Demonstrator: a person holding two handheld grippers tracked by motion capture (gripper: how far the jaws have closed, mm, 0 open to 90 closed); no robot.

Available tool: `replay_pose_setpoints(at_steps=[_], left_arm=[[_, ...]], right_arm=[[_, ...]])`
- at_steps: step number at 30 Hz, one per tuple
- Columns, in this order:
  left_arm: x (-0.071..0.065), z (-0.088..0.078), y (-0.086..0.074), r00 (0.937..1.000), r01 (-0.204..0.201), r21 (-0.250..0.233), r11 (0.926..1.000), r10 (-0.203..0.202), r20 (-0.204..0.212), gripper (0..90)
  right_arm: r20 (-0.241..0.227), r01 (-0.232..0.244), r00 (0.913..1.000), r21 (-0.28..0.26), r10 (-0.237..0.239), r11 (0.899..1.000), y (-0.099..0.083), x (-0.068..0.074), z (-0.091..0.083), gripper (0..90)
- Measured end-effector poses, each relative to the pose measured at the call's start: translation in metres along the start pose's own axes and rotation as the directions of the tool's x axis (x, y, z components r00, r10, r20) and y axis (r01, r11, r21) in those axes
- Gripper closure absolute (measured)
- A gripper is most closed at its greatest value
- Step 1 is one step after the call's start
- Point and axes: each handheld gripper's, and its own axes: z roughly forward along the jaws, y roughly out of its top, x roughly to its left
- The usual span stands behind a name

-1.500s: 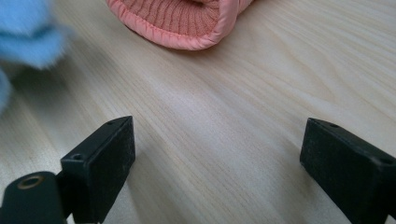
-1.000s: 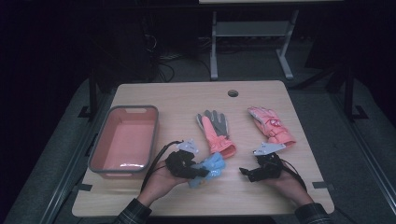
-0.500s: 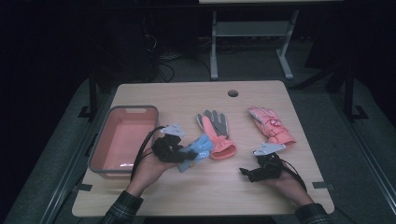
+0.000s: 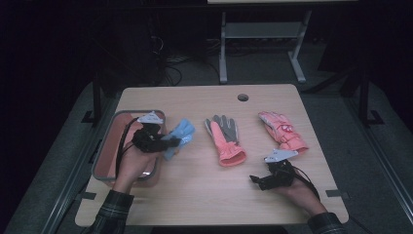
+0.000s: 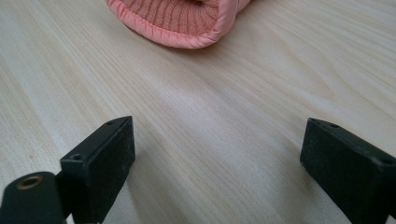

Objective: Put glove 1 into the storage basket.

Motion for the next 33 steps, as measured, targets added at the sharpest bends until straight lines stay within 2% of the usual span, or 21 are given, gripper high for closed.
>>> replay_pose_setpoints(at_steps=[2, 4, 5, 7, 8, 9, 10, 11, 12, 14, 15, 16, 18, 19, 22, 25, 31, 33], left_arm=[[0.005, -0.004, -0.001, 0.9999, 0.008, -0.004, 1.0000, -0.008, -0.014, 75.2], [0.022, -0.015, -0.005, 0.9974, 0.038, -0.020, 0.9991, -0.039, -0.061, 75.1], [0.022, -0.015, -0.005, 0.9974, 0.038, -0.020, 0.9991, -0.039, -0.061, 75.1], [0.040, -0.026, -0.011, 0.9917, 0.071, -0.037, 0.9968, -0.074, -0.105, 75.1], [0.040, -0.026, -0.011, 0.9917, 0.071, -0.037, 0.9968, -0.074, -0.105, 75.1], [0.052, -0.031, -0.017, 0.9861, 0.101, -0.047, 0.9938, -0.106, -0.128, 75.1], [0.052, -0.031, -0.017, 0.9861, 0.101, -0.047, 0.9938, -0.106, -0.128, 75.2], [0.063, -0.035, -0.023, 0.9796, 0.123, -0.048, 0.9913, -0.129, -0.154, 75.1], [0.063, -0.035, -0.023, 0.9796, 0.123, -0.048, 0.9913, -0.129, -0.154, 75.2], [0.077, -0.037, -0.034, 0.9699, 0.166, -0.045, 0.9851, -0.171, -0.173, 75.1], [0.082, -0.036, -0.037, 0.9675, 0.174, -0.042, 0.9838, -0.179, -0.179, 75.1], [0.082, -0.036, -0.037, 0.9675, 0.174, -0.042, 0.9838, -0.179, -0.179, 75.1], [0.090, -0.034, -0.045, 0.9584, 0.204, -0.035, 0.9784, -0.206, -0.197, 75.1], [0.090, -0.034, -0.045, 0.9584, 0.204, -0.035, 0.9784, -0.206, -0.197, 75.1], [0.098, -0.028, -0.052, 0.9512, 0.218, -0.017, 0.9758, -0.216, -0.220, 75.0], [0.101, -0.024, -0.055, 0.9477, 0.226, -0.004, 0.9741, -0.221, -0.230, 74.8], [0.110, -0.014, -0.064, 0.9347, 0.268, 0.043, 0.9626, -0.248, -0.254, 73.5], [0.112, -0.012, -0.066, 0.9339, 0.275, 0.058, 0.9596, -0.252, -0.253, 72.2]], right_arm=[[0.000, 0.000, 1.0000, 0.000, 0.000, 1.000, 0.000, 0.000, 0.000, 9.5], [0.000, 0.000, 1.0000, 0.000, 0.000, 1.000, 0.000, 0.000, 0.000, 9.5], [0.000, 0.000, 1.0000, 0.000, 0.000, 1.000, 0.000, 0.000, 0.000, 9.5], [0.000, -0.001, 1.0000, 0.001, 0.001, 1.000, 0.000, 0.000, 0.000, 9.5], [0.000, -0.001, 1.0000, 0.001, 0.001, 1.000, 0.000, 0.000, 0.000, 9.5], [0.000, -0.001, 1.0000, 0.001, 0.001, 1.000, 0.000, 0.000, 0.000, 9.5], [0.000, -0.001, 1.0000, 0.001, 0.001, 1.000, 0.000, 0.000, 0.000, 9.5], [0.000, -0.003, 1.0000, 0.002, 0.003, 1.000, 0.000, 0.000, 0.000, 9.5], [0.000, -0.003, 1.0000, 0.002, 0.003, 1.000, 0.000, 0.000, 0.000, 9.5], [0.000, -0.001, 1.0000, 0.001, 0.001, 1.000, 0.000, 0.000, 0.000, 9.5], [0.000, -0.001, 1.0000, 0.001, 0.001, 1.000, 0.000, 0.000, 0.000, 9.5], [0.000, -0.003, 1.0000, 0.002, 0.003, 1.000, 0.000, 0.000, 0.000, 9.5], [0.000, -0.003, 1.0000, 0.002, 0.003, 1.000, 0.000, 0.000, 0.000, 9.5], [0.000, -0.003, 1.0000, 0.002, 0.003, 1.000, 0.000, 0.000, 0.000, 9.5], [0.000, -0.001, 1.0000, 0.001, 0.001, 1.000, 0.000, 0.000, 0.000, 9.5], [0.000, -0.001, 1.0000, 0.001, 0.001, 1.000, 0.000, 0.000, 0.000, 9.5], [0.000, -0.001, 1.0000, 0.001, 0.001, 1.000, 0.000, 0.000, 0.000, 9.5], [0.000, -0.001, 1.0000, 0.001, 0.001, 1.000, 0.000, 0.000, 0.000, 9.5]])
